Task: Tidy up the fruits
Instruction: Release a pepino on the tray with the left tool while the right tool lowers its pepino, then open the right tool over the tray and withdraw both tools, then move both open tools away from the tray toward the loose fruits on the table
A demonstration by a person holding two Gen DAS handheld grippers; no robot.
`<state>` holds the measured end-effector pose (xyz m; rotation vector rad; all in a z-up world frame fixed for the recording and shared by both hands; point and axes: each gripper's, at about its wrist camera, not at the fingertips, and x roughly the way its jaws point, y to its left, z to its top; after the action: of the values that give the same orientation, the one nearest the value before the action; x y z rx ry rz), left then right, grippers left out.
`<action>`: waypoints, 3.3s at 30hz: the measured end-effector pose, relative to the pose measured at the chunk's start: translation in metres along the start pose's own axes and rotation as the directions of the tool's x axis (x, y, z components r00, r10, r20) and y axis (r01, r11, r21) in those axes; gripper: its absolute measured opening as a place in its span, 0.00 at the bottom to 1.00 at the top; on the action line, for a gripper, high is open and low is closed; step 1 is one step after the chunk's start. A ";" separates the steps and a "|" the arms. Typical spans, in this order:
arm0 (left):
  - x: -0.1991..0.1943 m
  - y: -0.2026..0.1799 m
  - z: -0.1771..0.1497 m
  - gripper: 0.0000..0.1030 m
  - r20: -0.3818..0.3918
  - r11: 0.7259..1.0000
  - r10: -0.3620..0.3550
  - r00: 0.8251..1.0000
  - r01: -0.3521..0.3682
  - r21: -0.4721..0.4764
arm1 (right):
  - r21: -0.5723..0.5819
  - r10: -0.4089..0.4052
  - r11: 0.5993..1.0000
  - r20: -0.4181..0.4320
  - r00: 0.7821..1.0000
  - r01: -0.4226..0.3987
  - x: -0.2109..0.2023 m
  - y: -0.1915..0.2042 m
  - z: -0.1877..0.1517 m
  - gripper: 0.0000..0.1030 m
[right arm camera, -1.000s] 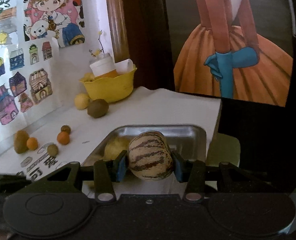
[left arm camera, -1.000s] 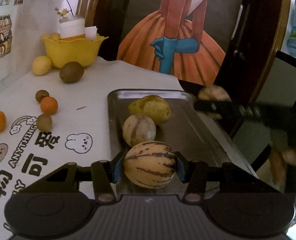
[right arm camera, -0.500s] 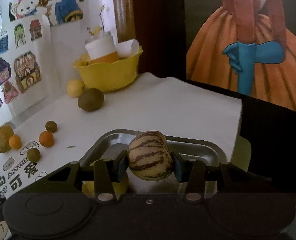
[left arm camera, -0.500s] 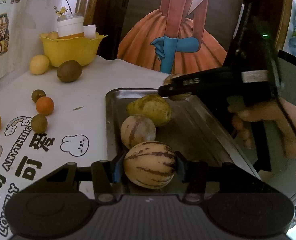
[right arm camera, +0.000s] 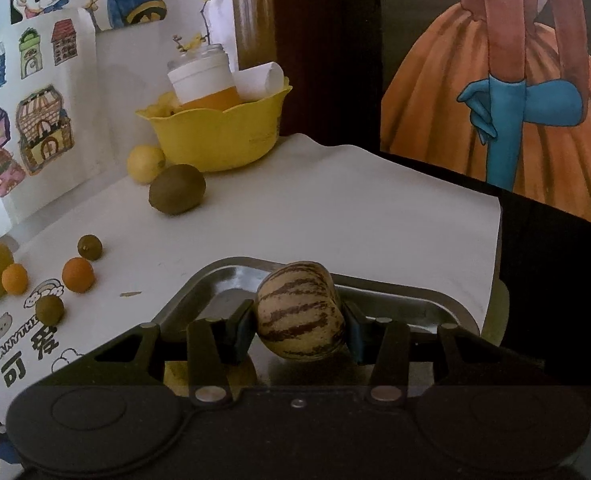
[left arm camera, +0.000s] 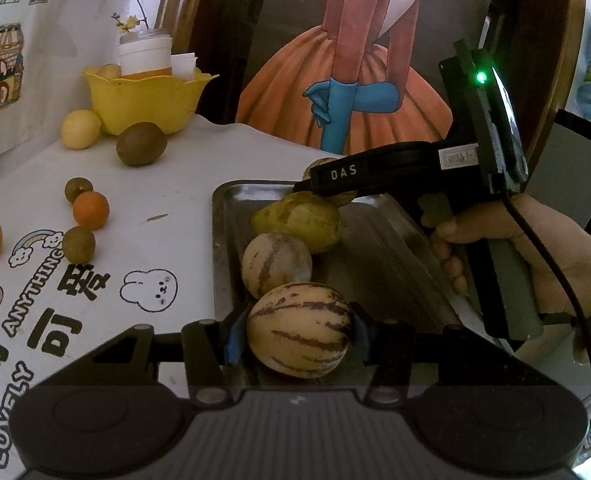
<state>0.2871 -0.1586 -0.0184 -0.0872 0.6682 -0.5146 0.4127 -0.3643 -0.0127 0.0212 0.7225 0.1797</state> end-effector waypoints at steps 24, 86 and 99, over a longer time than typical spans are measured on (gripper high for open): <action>-0.004 -0.001 0.001 0.60 -0.007 1.000 0.007 1.000 -0.007 -0.021 | 0.093 -0.005 0.996 0.014 1.000 0.004 -0.010 -0.006 -0.009 0.47; -0.242 0.125 -0.082 1.00 -0.061 0.853 0.436 0.898 -0.434 -0.289 | -0.118 0.313 0.932 -0.220 0.924 -0.344 -0.180 0.217 -0.119 0.99; -0.238 0.144 -0.050 1.00 -0.065 0.860 0.453 0.889 -0.455 -0.232 | -0.254 0.335 0.891 -0.193 0.922 -0.377 -0.177 0.249 -0.079 0.99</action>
<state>0.1598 0.0863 0.0437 -0.1514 0.7302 0.0260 0.1923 -0.1530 0.0644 -0.1391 0.8272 0.6456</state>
